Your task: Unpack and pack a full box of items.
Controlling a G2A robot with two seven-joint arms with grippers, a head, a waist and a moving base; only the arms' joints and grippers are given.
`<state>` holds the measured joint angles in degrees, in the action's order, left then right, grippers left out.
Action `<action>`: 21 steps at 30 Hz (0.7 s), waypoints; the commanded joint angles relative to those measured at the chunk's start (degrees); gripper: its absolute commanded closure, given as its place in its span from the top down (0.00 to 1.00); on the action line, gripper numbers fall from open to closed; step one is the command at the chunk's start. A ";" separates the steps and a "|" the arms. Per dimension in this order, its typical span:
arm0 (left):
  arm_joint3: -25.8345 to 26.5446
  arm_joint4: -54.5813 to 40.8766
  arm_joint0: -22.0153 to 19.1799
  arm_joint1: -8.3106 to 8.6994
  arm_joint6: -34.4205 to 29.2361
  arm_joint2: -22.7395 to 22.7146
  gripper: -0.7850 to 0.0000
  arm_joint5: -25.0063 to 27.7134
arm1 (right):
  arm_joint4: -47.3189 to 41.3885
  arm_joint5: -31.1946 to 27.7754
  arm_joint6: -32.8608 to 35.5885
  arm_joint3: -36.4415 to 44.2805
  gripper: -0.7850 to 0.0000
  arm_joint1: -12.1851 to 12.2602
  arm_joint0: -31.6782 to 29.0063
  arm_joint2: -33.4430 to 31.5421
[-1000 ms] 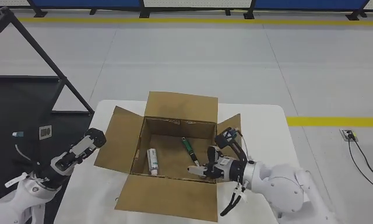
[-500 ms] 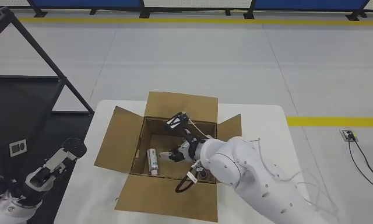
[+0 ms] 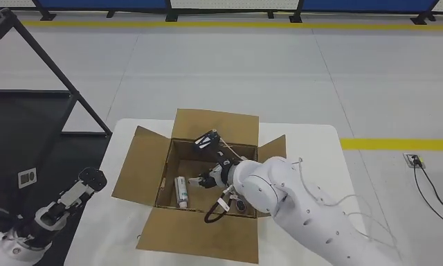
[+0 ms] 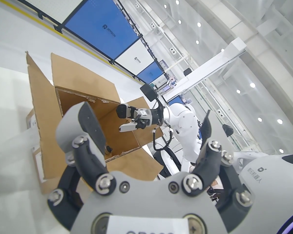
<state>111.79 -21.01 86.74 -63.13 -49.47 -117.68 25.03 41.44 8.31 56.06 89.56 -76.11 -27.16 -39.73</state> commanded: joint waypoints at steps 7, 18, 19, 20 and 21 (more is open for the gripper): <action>-0.83 -1.25 -0.86 0.22 3.47 -0.39 1.00 -2.73 | 9.28 11.80 5.60 -14.07 1.00 -4.11 5.62 8.16; -0.45 -1.64 0.72 0.55 4.43 -2.34 1.00 -2.50 | 9.46 9.12 10.01 -31.92 1.00 -11.34 11.21 15.52; -0.37 -1.54 0.81 0.57 4.54 -2.32 1.00 -2.50 | 9.39 8.85 10.40 -33.27 0.91 -11.79 11.43 15.74; -0.26 -1.45 0.87 0.59 4.69 -2.27 1.00 -2.40 | 9.21 8.65 10.48 -34.42 0.82 -12.25 11.66 15.83; -0.13 -1.40 0.97 0.60 4.84 -2.19 1.00 -2.37 | 8.73 8.34 10.46 -35.55 0.76 -12.69 11.77 15.82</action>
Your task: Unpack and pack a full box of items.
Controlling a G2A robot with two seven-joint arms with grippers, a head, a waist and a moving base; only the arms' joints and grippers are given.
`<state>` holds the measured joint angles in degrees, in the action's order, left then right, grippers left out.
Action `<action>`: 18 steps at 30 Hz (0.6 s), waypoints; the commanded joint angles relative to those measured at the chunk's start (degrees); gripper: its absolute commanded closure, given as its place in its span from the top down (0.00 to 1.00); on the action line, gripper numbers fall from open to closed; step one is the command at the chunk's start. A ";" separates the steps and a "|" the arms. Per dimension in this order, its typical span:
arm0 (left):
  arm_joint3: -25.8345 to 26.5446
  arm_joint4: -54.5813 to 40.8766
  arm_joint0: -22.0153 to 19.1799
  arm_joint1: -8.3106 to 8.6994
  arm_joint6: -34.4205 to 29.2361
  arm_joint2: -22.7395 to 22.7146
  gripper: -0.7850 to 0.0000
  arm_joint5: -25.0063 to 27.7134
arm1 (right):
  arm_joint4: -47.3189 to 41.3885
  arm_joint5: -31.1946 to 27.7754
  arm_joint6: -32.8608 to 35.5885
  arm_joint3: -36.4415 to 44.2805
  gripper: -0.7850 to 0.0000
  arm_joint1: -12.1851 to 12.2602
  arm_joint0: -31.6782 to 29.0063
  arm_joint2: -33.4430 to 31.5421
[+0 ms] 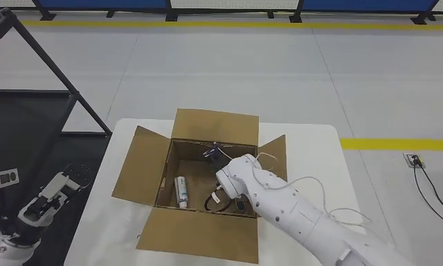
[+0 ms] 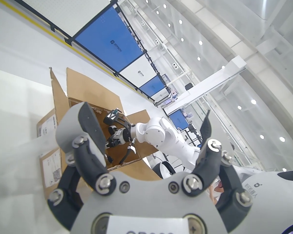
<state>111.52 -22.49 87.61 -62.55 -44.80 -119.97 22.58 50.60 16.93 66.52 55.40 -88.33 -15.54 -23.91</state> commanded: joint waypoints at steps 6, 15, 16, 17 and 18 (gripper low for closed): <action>0.69 0.54 0.45 0.12 1.03 0.48 1.00 0.12 | -1.69 -2.74 -0.63 -6.20 0.47 -2.66 0.77 0.05; 1.00 1.52 1.10 0.25 2.49 0.91 1.00 0.14 | -2.27 -5.35 -0.59 -11.12 0.41 -4.70 1.10 -0.59; 1.08 1.65 1.21 0.25 2.66 0.96 1.00 0.16 | -2.42 -5.58 -0.68 -11.54 0.40 -4.88 1.06 -0.74; 1.17 1.78 1.31 0.26 2.81 0.99 1.00 0.17 | -2.48 -5.85 -0.85 -11.91 0.41 -5.04 1.04 -0.87; 1.23 1.83 1.39 0.27 2.94 1.03 1.00 0.19 | -2.53 -6.10 -0.93 -12.23 0.42 -5.20 0.97 -0.98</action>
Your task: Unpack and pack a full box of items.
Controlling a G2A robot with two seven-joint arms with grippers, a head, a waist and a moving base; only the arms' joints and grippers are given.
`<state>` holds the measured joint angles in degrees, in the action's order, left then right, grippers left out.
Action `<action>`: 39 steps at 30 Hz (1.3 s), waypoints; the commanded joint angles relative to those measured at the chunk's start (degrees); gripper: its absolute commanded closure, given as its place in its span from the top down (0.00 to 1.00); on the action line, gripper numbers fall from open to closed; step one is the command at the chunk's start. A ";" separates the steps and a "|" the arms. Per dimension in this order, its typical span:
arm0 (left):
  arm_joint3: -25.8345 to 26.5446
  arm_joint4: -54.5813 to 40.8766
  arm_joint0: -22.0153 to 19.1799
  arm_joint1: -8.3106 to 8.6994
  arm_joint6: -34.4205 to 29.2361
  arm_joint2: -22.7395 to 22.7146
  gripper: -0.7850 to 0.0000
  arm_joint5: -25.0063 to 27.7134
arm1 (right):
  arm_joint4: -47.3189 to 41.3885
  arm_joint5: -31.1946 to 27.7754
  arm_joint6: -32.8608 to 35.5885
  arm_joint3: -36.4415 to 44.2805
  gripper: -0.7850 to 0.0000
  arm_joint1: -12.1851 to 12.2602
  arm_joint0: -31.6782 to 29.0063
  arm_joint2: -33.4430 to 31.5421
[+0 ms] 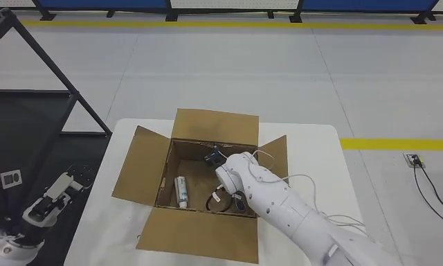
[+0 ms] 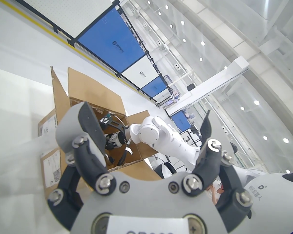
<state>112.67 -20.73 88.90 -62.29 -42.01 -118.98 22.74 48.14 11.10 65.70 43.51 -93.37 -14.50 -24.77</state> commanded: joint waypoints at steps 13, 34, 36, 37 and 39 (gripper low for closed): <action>0.69 0.70 0.85 0.18 1.56 0.25 1.00 0.15 | -1.52 -3.51 -2.00 -4.60 0.12 -1.28 -0.65 -2.87; 1.79 1.76 0.53 0.52 2.38 2.00 1.00 -0.19 | 9.52 -6.70 4.44 27.17 0.00 6.09 -8.81 -14.73; 1.85 1.83 0.31 0.57 2.35 2.31 1.00 -0.26 | 12.67 -6.93 7.12 35.87 0.00 7.75 -12.27 -17.46; 1.89 1.93 0.19 0.59 2.38 2.46 1.00 -0.34 | 14.31 -7.17 8.44 40.54 0.00 8.52 -14.12 -18.78; 1.95 1.98 -0.06 0.64 2.38 2.79 1.00 -0.45 | 17.20 -7.30 10.56 48.64 0.00 9.86 -18.06 -21.50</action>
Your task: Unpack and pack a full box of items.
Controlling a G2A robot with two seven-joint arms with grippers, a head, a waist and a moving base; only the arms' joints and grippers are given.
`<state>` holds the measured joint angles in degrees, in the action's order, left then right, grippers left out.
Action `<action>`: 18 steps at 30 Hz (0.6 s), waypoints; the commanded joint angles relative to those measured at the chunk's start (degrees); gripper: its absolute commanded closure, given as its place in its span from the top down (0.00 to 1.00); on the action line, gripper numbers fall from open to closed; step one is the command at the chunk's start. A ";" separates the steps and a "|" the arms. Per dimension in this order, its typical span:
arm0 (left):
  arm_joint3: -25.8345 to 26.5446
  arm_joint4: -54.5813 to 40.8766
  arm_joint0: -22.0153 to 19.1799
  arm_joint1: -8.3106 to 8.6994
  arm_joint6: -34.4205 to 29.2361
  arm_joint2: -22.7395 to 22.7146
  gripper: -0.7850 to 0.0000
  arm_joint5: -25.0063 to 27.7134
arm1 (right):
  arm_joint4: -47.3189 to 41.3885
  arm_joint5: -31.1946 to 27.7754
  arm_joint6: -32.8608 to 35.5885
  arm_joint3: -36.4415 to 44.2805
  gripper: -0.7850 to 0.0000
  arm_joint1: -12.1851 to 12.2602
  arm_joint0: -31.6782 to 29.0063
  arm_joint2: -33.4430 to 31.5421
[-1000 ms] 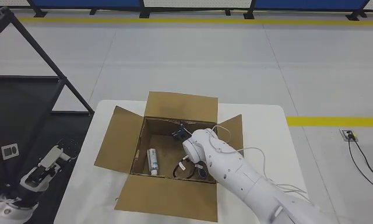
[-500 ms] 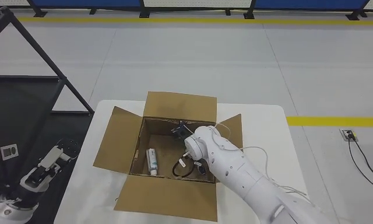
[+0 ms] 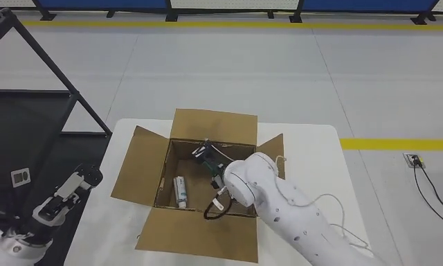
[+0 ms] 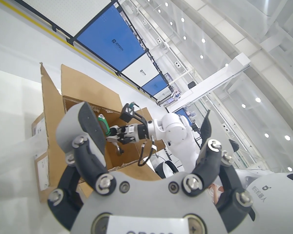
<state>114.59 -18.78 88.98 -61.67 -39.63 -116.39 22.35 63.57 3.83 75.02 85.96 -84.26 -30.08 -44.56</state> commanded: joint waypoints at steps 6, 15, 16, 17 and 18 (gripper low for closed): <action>0.26 0.40 -0.86 0.17 -0.04 1.24 1.00 -0.23 | 8.80 2.04 2.28 26.30 0.00 3.13 -11.69 -10.03; -0.11 0.88 -1.32 0.32 -0.12 2.74 1.00 -0.41 | 16.51 8.35 3.70 48.24 0.00 4.85 -22.63 -24.98; -0.20 0.84 -1.37 0.34 -0.13 2.91 1.00 -0.50 | 17.45 8.74 3.49 48.69 0.00 4.97 -23.25 -26.83; -0.22 0.84 -1.46 0.36 -0.19 3.08 1.00 -0.56 | 17.76 8.87 3.24 48.69 0.00 5.04 -23.48 -28.29; -0.27 0.92 -1.56 0.39 -0.24 3.27 1.00 -0.64 | 17.46 9.02 3.09 48.69 0.00 5.08 -23.51 -29.82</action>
<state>114.37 -17.91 87.53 -61.31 -39.81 -113.35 21.81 81.27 12.70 78.42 134.95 -79.23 -53.57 -72.33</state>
